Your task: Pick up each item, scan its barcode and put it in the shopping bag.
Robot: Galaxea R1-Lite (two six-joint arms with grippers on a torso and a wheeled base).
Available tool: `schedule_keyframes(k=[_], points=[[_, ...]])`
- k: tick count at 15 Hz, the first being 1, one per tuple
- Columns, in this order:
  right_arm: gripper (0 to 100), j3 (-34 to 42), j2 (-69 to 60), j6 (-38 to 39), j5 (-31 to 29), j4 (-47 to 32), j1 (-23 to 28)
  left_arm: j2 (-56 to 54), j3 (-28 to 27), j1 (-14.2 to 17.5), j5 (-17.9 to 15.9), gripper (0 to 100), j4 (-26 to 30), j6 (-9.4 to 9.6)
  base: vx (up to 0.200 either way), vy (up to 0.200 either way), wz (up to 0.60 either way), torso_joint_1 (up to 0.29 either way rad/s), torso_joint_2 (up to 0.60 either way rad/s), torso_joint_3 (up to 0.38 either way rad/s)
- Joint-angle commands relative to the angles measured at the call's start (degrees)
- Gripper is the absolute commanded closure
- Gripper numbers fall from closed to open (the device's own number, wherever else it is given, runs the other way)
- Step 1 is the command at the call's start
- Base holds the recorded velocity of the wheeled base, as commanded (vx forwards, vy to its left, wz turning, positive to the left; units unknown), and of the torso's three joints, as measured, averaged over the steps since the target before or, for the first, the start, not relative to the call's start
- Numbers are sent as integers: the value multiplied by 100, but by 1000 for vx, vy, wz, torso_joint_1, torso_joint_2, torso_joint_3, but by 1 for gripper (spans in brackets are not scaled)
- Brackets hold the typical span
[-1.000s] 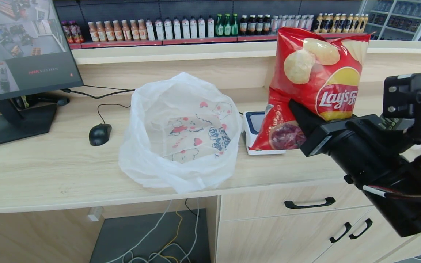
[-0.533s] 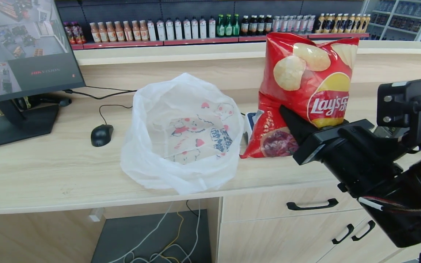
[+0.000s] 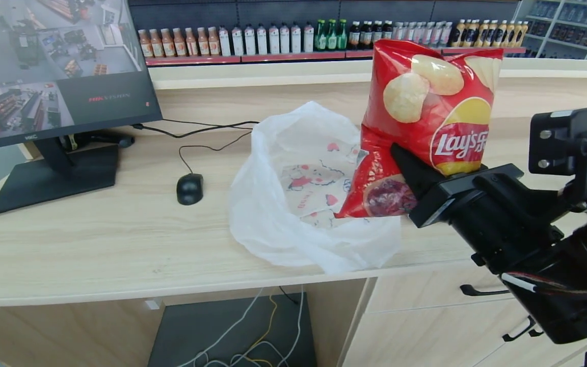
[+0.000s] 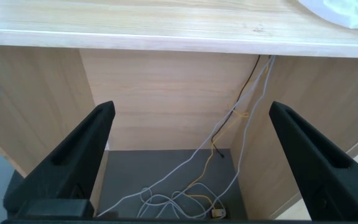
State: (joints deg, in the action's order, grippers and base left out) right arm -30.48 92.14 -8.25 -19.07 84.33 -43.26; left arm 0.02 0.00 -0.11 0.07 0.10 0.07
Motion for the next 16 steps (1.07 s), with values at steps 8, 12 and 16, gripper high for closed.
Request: schedule_keyframes(k=[8,12,16], points=[[100,7,-3,8,-9,30,2,-2,0,2,1,0,-1,37,0,0,0,0,0,0],[100,-108,-20,8,-9,-5,20,-2,0,2,1,0,-1,10,0,0,0,0,0,0],[100,-477,-47,430,-71,-611,55,-2,0,2,1,0,-1,1,0,0,0,0,0,0]])
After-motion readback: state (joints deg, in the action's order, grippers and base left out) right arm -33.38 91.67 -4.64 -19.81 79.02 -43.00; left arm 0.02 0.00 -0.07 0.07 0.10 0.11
